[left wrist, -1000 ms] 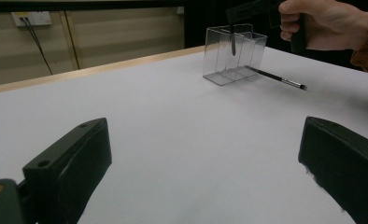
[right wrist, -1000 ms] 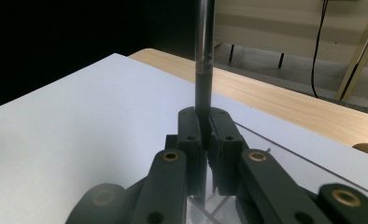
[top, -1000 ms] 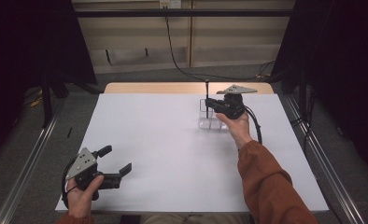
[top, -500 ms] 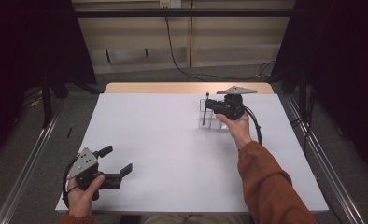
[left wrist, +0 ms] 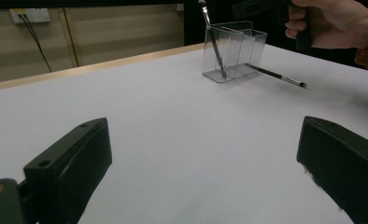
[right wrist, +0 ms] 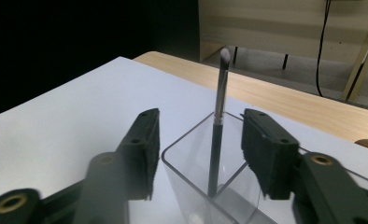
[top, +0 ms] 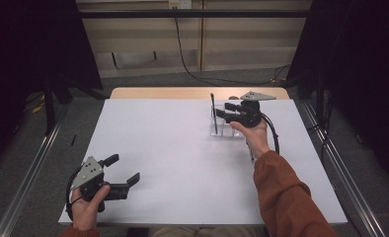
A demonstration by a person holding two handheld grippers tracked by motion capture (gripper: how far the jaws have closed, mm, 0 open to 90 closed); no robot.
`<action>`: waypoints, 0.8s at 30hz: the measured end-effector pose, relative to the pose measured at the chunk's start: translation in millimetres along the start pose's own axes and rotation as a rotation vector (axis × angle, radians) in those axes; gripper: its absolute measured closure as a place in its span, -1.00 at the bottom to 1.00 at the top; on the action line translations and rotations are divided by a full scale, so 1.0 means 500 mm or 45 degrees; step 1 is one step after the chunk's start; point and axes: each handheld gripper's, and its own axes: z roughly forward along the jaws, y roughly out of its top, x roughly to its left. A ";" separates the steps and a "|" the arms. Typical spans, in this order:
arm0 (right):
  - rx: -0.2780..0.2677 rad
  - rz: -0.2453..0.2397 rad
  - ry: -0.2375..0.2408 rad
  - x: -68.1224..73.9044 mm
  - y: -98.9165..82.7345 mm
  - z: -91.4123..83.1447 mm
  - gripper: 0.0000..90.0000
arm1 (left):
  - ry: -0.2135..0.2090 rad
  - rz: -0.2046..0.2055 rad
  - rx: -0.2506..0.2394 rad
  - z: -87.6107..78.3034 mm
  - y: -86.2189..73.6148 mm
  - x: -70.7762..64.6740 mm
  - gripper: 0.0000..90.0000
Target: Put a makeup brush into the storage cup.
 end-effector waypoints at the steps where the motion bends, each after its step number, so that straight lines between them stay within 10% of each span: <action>1: -0.002 -0.003 0.002 0.001 0.001 -0.002 -0.14 | -0.004 0.005 -0.002 0.001 0.000 0.000 -0.93; 24: -0.018 -0.007 0.029 0.016 -0.020 -0.080 -0.86 | 0.010 0.001 -0.009 -0.003 0.000 0.004 -0.93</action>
